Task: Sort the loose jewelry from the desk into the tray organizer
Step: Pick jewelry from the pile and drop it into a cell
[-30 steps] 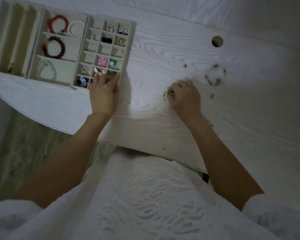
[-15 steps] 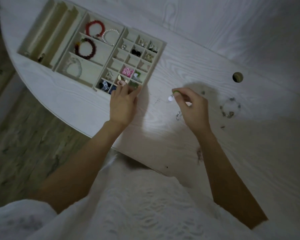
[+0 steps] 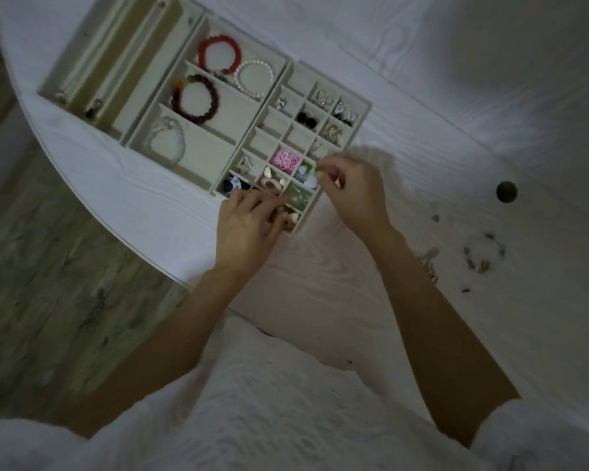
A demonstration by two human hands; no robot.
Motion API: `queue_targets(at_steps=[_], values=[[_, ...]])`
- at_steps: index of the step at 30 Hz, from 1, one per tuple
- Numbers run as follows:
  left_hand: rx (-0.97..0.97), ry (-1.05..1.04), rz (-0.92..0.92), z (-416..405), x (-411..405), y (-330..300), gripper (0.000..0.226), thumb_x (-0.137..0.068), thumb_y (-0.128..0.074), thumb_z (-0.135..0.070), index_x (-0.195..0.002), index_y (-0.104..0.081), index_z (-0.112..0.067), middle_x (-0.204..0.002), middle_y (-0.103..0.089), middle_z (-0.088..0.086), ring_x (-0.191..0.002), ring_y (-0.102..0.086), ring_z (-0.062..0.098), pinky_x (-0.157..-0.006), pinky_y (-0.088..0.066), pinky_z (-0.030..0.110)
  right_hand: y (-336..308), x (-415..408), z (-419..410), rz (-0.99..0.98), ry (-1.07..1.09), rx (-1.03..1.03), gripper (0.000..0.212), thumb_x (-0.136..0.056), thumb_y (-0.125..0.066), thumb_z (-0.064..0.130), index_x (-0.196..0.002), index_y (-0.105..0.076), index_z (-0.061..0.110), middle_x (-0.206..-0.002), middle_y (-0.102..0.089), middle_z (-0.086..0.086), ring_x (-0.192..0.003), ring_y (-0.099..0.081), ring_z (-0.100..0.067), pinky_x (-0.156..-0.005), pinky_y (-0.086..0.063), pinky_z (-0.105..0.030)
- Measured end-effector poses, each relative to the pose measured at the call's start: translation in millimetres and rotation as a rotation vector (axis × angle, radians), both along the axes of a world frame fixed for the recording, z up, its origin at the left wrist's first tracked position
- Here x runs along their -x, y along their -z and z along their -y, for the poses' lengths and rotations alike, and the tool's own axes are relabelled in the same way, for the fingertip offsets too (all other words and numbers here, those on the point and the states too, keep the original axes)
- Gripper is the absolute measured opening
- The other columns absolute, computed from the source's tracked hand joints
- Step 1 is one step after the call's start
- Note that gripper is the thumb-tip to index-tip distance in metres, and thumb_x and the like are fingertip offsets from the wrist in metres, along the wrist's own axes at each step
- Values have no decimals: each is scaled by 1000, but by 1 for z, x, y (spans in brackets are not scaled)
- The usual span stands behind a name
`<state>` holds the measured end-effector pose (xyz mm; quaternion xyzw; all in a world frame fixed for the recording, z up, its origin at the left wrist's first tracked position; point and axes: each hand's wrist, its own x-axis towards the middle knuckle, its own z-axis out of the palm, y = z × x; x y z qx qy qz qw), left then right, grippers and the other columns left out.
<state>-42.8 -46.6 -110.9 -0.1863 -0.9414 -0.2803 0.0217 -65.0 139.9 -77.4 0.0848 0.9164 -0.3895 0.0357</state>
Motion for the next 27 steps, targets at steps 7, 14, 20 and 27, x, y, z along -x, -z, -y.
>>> queue_targets(at_steps=[7, 14, 20, 27], values=[[-22, 21, 16, -2, 3, -1, 28, -86, -61, -33, -106, -72, -17, -98, -67, 2, -86, -54, 29, -79, -34, 29, -2, 6, -6, -102, 17, -134, 20, -89, -54, 10, -103, -69, 10, -96, -62, -4, -69, -47, -6, -64, -35, -18], [-32, 53, 7, -4, 0, -1, 24, -84, -65, -33, -99, -73, -17, -91, -65, 1, -84, -53, 25, -78, -31, 25, 1, 12, 3, -52, -197, -435, 16, -85, -62, 21, -93, -71, 10, -94, -59, -6, -86, -55, -20, -61, -39, -26], [-40, 109, -5, -7, -5, -2, 23, -80, -67, -35, -93, -74, -17, -88, -65, 0, -85, -45, 18, -74, -31, 26, -3, 29, 14, 80, -282, -648, 20, -90, -56, 23, -102, -69, 12, -104, -62, -6, -99, -55, -21, -64, -35, -28], [-47, 107, 26, -9, -6, -5, 24, -81, -62, -31, -94, -74, -16, -88, -66, -1, -85, -43, 17, -75, -29, 25, -17, 40, -5, 145, -498, -417, 16, -89, -59, 12, -97, -72, 14, -95, -67, -4, -80, -55, -13, -64, -34, -25]])
